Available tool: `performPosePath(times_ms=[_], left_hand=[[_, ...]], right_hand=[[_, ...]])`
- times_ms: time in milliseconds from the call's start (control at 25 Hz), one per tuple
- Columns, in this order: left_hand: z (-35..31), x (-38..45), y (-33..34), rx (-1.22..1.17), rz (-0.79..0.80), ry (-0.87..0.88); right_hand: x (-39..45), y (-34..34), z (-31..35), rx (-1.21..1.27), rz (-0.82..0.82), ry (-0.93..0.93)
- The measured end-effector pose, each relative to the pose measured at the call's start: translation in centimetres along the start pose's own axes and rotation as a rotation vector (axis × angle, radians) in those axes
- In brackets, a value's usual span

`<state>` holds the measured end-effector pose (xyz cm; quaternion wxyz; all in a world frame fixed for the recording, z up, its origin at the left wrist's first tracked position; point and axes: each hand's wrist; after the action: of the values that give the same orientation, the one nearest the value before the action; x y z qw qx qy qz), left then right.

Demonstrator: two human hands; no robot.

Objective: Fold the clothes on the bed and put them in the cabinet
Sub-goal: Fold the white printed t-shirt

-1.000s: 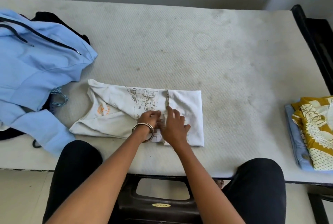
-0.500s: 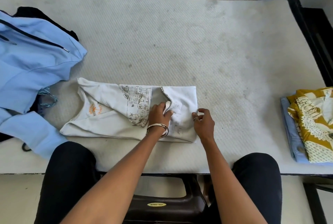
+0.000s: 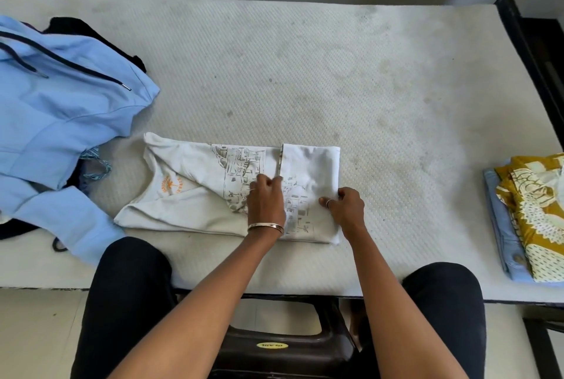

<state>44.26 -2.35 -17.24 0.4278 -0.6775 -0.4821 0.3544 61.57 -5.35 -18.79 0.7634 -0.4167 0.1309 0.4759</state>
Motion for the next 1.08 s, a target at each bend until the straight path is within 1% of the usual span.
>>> performPosePath(times_ms=[40, 80, 120, 160, 200, 240, 280, 320, 360, 400, 480, 520, 560, 640, 720, 800, 840, 880, 920, 1000, 1040, 1080], left_hand=[[-0.9, 0.1, -0.3, -0.099, 0.02, 0.042], [-2.0, 0.4, -0.7, -0.296, 0.083, 0.009], [-2.9, 0.8, -1.3, -0.511, 0.184, -0.088], [-3.5, 1.0, -1.9, -0.736, 0.262, -0.261], [-3.5, 1.3, -2.3, -0.884, 0.258, -0.406], [-2.9, 1.6, -2.8, -0.94, 0.207, -0.459], [-1.8, 1.7, -3.4, -0.941, 0.14, -0.444], [-0.1, 1.8, -4.0, -0.943, 0.082, -0.41], [1.7, 2.2, -4.6, -0.942, 0.041, -0.385], [3.5, 2.4, -5.9, -0.942, 0.02, -0.379], [7.1, 2.8, -8.9, -0.956, -0.002, -0.343], [9.0, 2.8, -10.5, -0.962, -0.01, -0.319], [11.2, 2.8, -12.0, -0.967, -0.02, -0.314], [16.8, 2.5, -14.2, -0.951, -0.038, -0.38], [22.4, 2.5, -14.4, -0.845, -0.029, -0.499], [26.3, 1.9, -13.6, -0.772, 0.069, -0.592], [27.1, 1.6, -13.0, -0.771, 0.09, -0.612], [27.3, 1.4, -12.4, -0.755, 0.072, -0.612], [27.4, 1.4, -11.9, -0.71, 0.017, -0.59], [27.3, 1.6, -11.0, -0.53, -0.147, -0.525], [27.1, 1.6, -10.7, -0.45, -0.198, -0.483], [27.3, 1.6, -10.4, -0.395, -0.209, -0.448]], right_hand=[[-0.5, 0.1, 0.6, -0.016, -0.02, -0.044], [-1.3, 0.3, 1.4, -0.029, -0.017, -0.097], [-2.2, 0.5, 2.2, -0.018, 0.047, -0.154], [-3.0, 0.5, 2.9, 0.013, 0.184, -0.206], [-3.7, 0.3, 3.4, 0.042, 0.364, -0.248], [-4.2, -0.1, 3.8, 0.077, 0.526, -0.279], [-4.4, -0.8, 4.1, 0.137, 0.627, -0.284], [-4.4, -1.5, 4.3, 0.227, 0.665, -0.258], [-4.4, -2.0, 4.7, 0.32, 0.649, -0.219], [-4.4, -2.1, 4.9, 0.381, 0.592, -0.182], [-4.2, -1.3, 5.2, 0.325, 0.416, -0.156], [-4.2, -0.3, 5.4, 0.279, 0.364, -0.146], [-4.3, 1.0, 5.7, 0.251, 0.354, -0.135], [-4.6, 4.4, 6.9, 0.237, 0.391, -0.111], [-4.6, 7.9, 7.6, 0.203, 0.41, -0.097], [-4.7, 12.0, 8.1, 0.116, 0.39, -0.098], [-4.8, 13.7, 8.2, 0.061, 0.359, -0.09], [-4.9, 15.3, 8.3, 0.018, 0.332, -0.074], [-5.0, 16.6, 8.6, -0.009, 0.313, -0.063], [-5.1, 18.4, 9.6, -0.007, 0.295, -0.038], [-5.2, 18.9, 10.0, 0.016, 0.294, -0.017], [-5.2, 19.2, 10.3, 0.036, 0.296, 0.008]])
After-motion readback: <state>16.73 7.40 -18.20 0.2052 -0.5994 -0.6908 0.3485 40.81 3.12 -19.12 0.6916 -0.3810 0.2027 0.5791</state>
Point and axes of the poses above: each hand's wrist, its own x-axis towards the middle knuckle, its own y-axis out of the palm, z = x × y, and after that the axes turned 7 degrees about y, right-handed
